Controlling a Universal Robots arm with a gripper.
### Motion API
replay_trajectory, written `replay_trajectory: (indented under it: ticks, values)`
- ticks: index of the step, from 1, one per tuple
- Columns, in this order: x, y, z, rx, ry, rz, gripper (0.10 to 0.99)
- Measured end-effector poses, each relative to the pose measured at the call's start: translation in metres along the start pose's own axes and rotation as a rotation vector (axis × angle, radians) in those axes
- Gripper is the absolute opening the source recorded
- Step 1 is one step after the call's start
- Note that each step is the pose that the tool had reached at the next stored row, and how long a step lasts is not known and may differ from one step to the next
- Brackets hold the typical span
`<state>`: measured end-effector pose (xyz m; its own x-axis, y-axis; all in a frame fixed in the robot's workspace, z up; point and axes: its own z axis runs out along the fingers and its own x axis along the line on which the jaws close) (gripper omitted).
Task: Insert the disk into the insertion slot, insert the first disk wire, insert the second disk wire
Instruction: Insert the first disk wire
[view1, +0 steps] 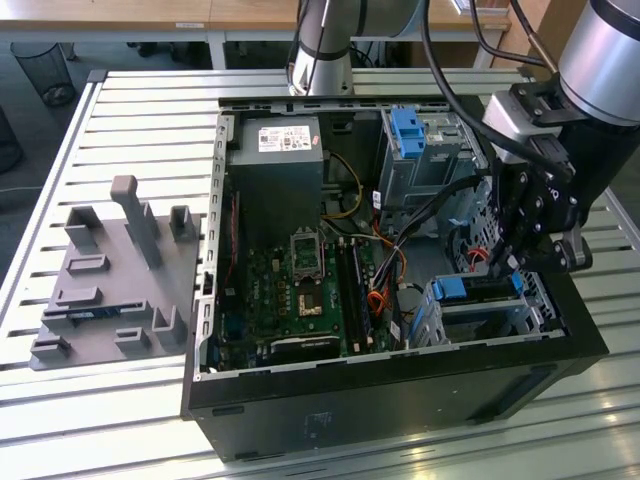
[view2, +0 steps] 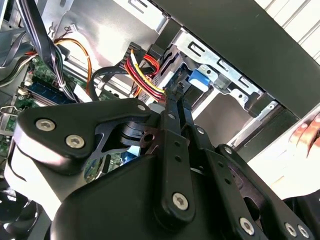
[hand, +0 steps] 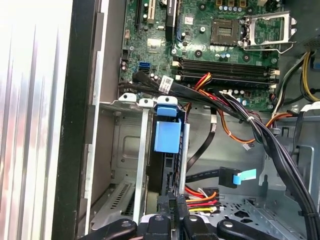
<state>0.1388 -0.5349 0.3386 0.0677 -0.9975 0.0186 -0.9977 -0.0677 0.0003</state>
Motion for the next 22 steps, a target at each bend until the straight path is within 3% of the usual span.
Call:
replay_trajectory:
  ticks: [22]
  values:
    - [0.0009,0.001,0.0039,0.003,0.0054,0.006,0.165]
